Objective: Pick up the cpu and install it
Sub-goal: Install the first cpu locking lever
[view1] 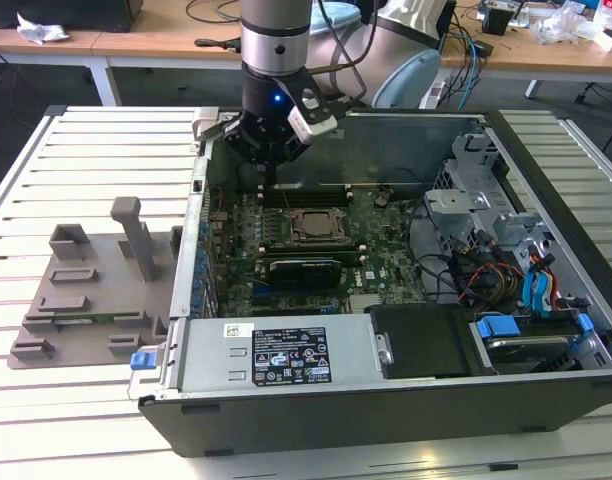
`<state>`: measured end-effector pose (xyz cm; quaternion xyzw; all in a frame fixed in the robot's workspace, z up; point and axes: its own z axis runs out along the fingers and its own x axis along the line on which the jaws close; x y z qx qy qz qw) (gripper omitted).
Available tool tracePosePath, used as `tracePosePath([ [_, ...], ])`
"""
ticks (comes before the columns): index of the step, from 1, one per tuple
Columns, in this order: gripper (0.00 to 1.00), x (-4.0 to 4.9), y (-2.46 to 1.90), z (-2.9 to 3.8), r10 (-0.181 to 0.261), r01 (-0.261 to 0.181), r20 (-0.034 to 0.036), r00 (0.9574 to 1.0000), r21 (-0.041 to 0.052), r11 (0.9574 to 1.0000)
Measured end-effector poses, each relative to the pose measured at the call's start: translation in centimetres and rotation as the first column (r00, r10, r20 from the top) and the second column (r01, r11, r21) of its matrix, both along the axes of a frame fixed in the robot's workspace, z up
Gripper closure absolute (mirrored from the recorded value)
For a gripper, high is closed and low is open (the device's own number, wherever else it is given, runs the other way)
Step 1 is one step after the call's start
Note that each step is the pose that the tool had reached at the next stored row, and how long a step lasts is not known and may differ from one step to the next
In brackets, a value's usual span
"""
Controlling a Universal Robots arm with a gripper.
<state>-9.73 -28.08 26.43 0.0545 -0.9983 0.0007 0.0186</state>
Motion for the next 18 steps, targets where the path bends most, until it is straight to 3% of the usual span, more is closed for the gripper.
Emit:
tracePosePath([
  [18, 0.89, 2.18, 0.02, -0.11, 0.0, 0.0, -0.0001, 1.0, -0.0001, 1.0],
])
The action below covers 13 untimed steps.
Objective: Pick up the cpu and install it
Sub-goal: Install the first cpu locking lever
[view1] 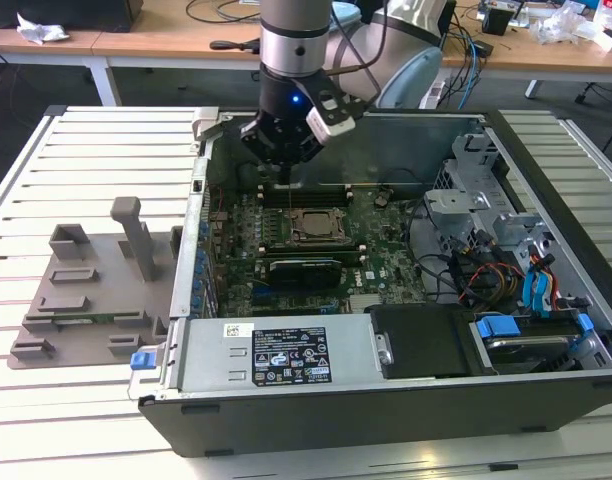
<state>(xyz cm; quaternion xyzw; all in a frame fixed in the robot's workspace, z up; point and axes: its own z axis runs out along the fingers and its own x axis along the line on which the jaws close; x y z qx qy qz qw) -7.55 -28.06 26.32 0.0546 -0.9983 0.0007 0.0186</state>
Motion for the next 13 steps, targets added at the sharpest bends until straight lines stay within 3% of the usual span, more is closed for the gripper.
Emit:
tracePosePath([
  [5, 0.89, 0.65, 0.0, 0.0, 0.0, 0.0, 0.0, 1.0, 0.0, 1.0],
  [8, 0.89, 1.68, 0.0, -0.02, 0.0, 0.0, -0.0001, 1.0, 0.0001, 1.0],
  [13, 0.89, 2.1, 0.0, -0.61, 0.0, 0.0, -0.0006, 1.0, 0.0, 1.0],
])
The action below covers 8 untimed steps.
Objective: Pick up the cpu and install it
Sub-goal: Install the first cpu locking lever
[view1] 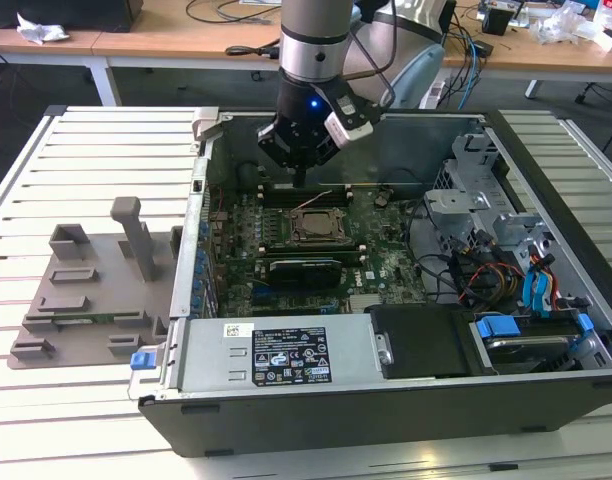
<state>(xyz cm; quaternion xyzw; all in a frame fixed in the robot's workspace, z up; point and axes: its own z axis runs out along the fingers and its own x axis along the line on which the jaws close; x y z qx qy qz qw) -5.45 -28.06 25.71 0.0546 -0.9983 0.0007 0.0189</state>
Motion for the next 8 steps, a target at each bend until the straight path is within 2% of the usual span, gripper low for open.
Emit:
tracePosePath([
  [8, 0.89, 0.02, 0.0, -0.7, 0.0, 0.0, 0.0, 1.0, 0.0, 1.0],
])
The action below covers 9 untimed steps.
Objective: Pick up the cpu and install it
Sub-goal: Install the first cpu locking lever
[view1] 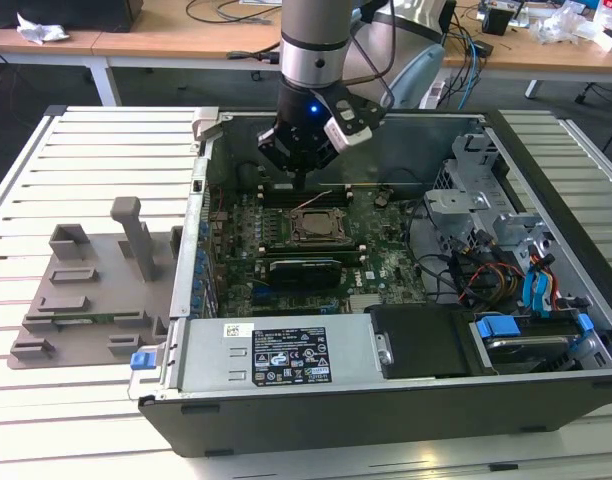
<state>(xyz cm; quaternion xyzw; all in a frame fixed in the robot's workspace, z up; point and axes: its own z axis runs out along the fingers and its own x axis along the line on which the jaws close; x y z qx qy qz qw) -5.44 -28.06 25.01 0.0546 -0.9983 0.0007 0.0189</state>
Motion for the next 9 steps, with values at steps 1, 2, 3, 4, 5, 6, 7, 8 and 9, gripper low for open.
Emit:
tracePosePath([
  [1, 0.89, 0.0, 0.0, -0.04, 0.0, 0.0, 0.0, 1.0, 0.0, 1.0],
  [2, 0.89, 0.0, 0.0, -0.08, 0.0, 0.0, 0.0, 1.0, 0.0, 1.0],
  [3, 0.89, 0.0, 0.0, -0.19, 0.0, 0.0, 0.0, 1.0, 0.0, 1.0],
  [4, 0.89, 0.0, 0.0, -0.26, 0.0, 0.0, 0.0, 1.0, 0.0, 1.0],
  [5, 0.89, 0.0, 0.0, -0.31, 0.0, 0.0, 0.0, 1.0, 0.0, 1.0],
  [6, 0.89, 0.0, 0.0, -0.35, 0.0, 0.0, 0.0, 1.0, 0.0, 1.0],
  [7, 0.89, 0.0, 0.0, -0.42, 0.0, 0.0, 0.0, 1.0, 0.0001, 1.0],
  [8, 0.89, 0.0, 0.0, -0.55, 0.0, 0.0, 0.0, 1.0, 0.0, 1.0],
  [9, 0.89, 0.0, 0.0, -0.64, 0.0, 0.0, 0.0, 1.0, 0.0, 1.0],
])
